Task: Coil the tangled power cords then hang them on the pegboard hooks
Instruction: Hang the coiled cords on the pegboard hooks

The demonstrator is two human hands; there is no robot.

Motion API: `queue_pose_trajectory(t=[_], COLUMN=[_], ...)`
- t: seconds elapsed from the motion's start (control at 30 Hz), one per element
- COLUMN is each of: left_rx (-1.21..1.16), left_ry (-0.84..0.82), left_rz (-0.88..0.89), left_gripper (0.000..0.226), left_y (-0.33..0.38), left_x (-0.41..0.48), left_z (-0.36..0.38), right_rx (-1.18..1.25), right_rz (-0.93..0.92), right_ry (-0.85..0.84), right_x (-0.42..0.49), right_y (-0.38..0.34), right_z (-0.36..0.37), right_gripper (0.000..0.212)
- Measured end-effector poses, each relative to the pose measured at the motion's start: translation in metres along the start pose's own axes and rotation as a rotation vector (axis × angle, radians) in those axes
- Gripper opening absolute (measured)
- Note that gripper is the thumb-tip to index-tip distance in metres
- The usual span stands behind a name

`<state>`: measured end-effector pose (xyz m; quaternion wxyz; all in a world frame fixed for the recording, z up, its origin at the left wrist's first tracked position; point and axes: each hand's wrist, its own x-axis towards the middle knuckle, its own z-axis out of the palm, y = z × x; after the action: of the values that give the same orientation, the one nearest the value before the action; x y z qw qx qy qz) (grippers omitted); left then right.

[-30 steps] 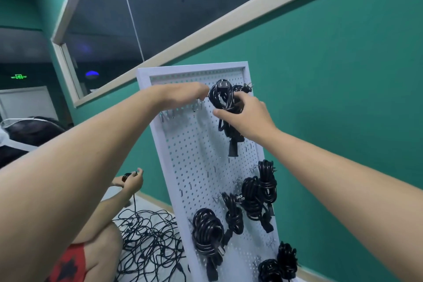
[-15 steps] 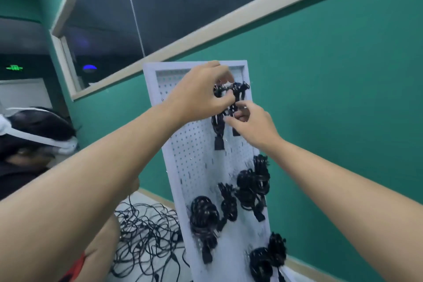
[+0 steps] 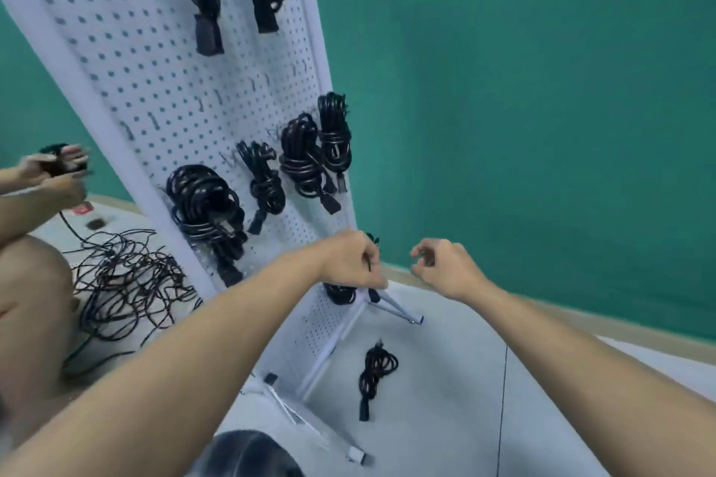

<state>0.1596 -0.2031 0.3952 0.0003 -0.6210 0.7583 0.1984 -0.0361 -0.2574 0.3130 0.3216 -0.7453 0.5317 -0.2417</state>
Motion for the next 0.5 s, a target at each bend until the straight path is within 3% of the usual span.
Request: queue_pose_trajectory(t=[0.27, 0.4, 0.5], left_rx=[-0.052, -0.054, -0.054], left_ry=[-0.246, -0.362, -0.373], left_rz=[-0.085, -0.138, -0.167], left_gripper=[0.016, 0.014, 0.013], left_y=[-0.07, -0.106, -0.13], left_x=[0.059, 0.073, 0.07], left_z=[0.111, 0.147, 0.161], right_rx=[-0.013, -0.046, 0.051], right_rz=[0.322, 0.477, 0.618], right_ry=[-0.222, -0.308, -0.331], right_x=[0.032, 0.044, 0.041], right_y=[0.12, 0.141, 0.151], right_z=[0.132, 0.203, 0.26], right_gripper=[0.014, 0.035, 0.069])
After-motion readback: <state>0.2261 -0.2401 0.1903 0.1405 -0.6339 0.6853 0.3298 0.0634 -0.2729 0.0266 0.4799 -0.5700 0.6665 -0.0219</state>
